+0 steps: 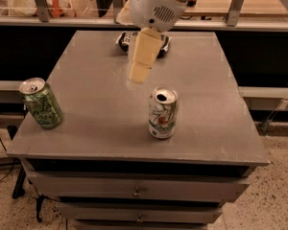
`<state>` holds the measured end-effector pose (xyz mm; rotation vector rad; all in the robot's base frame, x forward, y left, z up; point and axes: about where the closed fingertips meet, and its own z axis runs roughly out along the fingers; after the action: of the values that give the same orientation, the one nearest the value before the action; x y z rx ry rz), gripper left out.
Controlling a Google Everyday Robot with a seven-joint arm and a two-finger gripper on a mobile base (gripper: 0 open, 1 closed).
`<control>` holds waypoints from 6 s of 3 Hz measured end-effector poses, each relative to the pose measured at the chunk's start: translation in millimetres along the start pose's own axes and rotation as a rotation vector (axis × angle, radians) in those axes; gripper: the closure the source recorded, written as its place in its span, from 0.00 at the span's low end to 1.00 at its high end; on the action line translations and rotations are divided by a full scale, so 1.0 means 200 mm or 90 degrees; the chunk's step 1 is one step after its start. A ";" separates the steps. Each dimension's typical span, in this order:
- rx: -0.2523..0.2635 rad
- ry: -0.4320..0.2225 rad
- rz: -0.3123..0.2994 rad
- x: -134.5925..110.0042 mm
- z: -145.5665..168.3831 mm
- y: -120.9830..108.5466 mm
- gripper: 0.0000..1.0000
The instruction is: Pick green can
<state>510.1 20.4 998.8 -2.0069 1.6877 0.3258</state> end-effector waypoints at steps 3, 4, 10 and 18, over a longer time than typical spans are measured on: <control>-0.059 -0.057 -0.044 -0.21 0.44 -0.16 0.00; -0.083 -0.080 -0.042 -0.23 0.59 -0.14 0.00; -0.145 -0.197 -0.089 -0.49 0.94 -0.07 0.00; -0.140 -0.237 -0.112 -0.63 0.82 -0.03 1.00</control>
Offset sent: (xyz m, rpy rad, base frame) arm 0.0444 0.0981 -0.0503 0.0760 0.0649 0.1655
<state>511.5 213.2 920.9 -2.0725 1.2823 0.7977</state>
